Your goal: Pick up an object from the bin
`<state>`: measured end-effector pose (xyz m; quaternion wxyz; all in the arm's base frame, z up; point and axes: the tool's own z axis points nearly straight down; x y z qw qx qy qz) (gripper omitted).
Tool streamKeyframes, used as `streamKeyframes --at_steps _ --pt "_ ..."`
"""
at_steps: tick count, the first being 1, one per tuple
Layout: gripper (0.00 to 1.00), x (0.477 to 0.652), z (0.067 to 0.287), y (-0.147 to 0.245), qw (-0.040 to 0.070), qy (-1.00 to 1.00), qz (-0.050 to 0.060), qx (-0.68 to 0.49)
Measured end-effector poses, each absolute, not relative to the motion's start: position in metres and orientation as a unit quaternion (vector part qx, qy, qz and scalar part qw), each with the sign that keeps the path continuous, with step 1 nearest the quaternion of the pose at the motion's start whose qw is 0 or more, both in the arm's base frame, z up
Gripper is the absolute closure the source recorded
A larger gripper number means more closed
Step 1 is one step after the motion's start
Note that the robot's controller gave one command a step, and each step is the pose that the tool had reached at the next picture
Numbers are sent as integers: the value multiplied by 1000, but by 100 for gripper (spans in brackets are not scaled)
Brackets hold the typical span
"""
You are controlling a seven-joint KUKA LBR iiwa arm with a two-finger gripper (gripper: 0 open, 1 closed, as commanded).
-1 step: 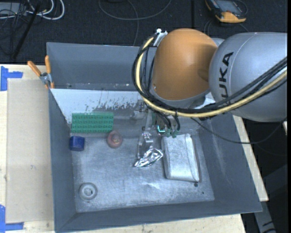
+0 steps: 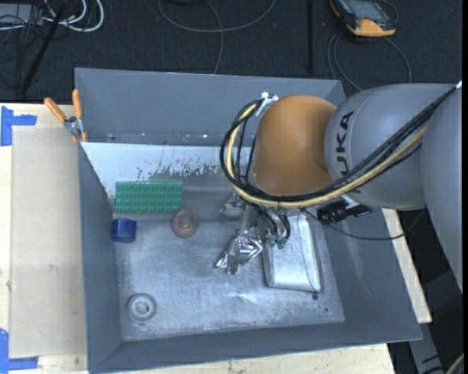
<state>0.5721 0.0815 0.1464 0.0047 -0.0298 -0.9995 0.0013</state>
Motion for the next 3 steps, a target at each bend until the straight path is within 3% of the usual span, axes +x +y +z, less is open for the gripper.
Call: streamKeyframes --at_steps 1,2,3 --pt "0 609 72 38 -2 -985 -1 175" --pt "100 611 74 37 -3 -985 0 174" --pt "100 610 197 27 -5 -982 1 187"
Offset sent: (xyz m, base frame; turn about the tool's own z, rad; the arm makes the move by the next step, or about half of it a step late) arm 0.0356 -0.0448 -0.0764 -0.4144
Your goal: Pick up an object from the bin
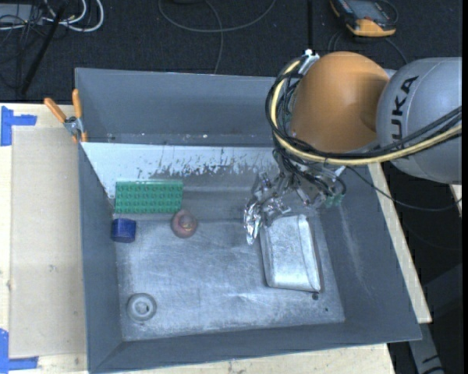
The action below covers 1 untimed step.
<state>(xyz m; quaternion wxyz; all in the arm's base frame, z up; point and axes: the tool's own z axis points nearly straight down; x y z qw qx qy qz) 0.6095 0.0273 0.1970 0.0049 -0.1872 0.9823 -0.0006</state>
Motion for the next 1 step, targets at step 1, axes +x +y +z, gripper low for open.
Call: streamKeyframes --at_steps 1 --pt "100 575 295 24 3 918 -1 -396"
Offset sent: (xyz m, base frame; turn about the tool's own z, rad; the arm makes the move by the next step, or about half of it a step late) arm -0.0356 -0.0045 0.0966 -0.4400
